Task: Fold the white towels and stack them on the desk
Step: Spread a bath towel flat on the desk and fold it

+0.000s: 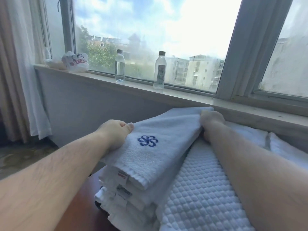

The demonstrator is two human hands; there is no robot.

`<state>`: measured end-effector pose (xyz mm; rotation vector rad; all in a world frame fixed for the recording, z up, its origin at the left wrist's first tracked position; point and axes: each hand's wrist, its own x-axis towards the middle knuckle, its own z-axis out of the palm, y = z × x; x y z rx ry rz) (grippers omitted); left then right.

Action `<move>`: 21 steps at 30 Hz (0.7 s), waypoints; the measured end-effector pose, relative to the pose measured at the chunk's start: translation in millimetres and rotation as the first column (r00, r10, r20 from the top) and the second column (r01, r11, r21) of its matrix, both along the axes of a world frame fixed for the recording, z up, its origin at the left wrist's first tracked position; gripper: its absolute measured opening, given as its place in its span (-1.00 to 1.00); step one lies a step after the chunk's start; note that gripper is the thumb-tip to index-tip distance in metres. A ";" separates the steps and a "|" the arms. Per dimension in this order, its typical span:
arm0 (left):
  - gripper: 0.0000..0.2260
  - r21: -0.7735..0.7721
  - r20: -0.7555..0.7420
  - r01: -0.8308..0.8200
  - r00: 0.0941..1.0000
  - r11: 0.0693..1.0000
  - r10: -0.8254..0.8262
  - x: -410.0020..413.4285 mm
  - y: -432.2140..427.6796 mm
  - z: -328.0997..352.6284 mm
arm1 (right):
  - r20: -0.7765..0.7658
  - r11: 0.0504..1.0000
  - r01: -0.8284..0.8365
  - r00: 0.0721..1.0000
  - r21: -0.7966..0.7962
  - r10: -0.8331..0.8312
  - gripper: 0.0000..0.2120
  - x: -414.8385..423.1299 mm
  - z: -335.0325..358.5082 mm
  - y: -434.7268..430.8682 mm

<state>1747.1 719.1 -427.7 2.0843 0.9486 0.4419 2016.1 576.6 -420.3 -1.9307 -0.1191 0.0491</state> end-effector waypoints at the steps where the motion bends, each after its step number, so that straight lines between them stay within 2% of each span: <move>1: -0.63 -0.041 0.040 -0.003 0.999 0.999 0.004 1.0 1.3 0.3 | 0.037 0.999 0.022 0.999 -0.043 -0.021 -0.58 3.0 0.7 -1.1; 2: -0.63 -0.021 0.049 0.017 0.999 1.000 -0.015 4.5 3.4 -1.4 | 0.056 0.998 0.030 0.998 -0.059 -0.026 -0.57 3.0 -0.2 -2.0; 4: -0.63 0.030 -0.066 0.042 0.997 0.999 -0.040 8.2 4.4 -4.1 | 0.092 0.991 0.031 0.996 -0.131 -0.019 -0.58 -3.5 -0.1 -2.9; 5: -0.62 0.061 -0.134 0.056 0.990 0.997 -0.047 9.5 1.1 -5.1 | 0.186 0.971 0.090 0.981 -0.222 -0.048 -0.57 -8.4 -0.7 -2.6; 6: -0.62 0.107 -0.187 0.059 0.982 0.992 -0.038 11.6 1.0 -8.3 | 0.343 0.937 0.184 0.937 -0.298 -0.075 -0.57 -16.0 -1.8 -3.3; 8: -0.67 0.202 -0.206 0.036 0.979 0.979 0.006 14.8 -4.7 -9.8 | 0.660 0.893 0.315 0.751 -0.321 -0.027 -0.68 -30.5 -1.3 -1.0; 9: -0.70 0.244 -0.182 0.043 0.983 0.969 0.002 14.5 -9.1 -8.2 | 0.755 0.878 0.337 0.654 -0.340 0.041 -0.75 -37.7 1.3 1.7; 10: -0.70 0.271 -0.141 0.070 0.989 0.960 -0.032 13.2 -13.5 -7.9 | 0.787 0.855 0.334 0.603 -0.397 0.130 -0.78 -43.0 3.1 5.0; 11: -0.64 0.288 -0.123 0.132 0.987 0.948 -0.100 12.3 -19.1 -8.6 | 0.775 0.830 0.308 0.596 -0.465 0.213 -0.76 -45.7 4.0 8.2; 14: -0.30 0.253 -0.183 0.289 0.951 0.923 -0.248 8.8 -37.8 -14.6 | 0.655 0.757 0.214 0.672 -0.618 0.345 -0.65 -47.1 4.1 11.5; 16: -0.16 0.233 -0.219 0.304 0.942 0.924 -0.255 7.1 -44.7 -19.5 | 0.600 0.734 0.172 0.708 -0.657 0.371 -0.62 -40.6 1.2 9.7; 21: 0.03 0.229 -0.314 0.319 0.919 0.920 -0.240 5.3 -54.4 -23.7 | 0.406 0.632 0.051 0.805 -0.773 0.432 -0.57 -25.7 -5.0 11.5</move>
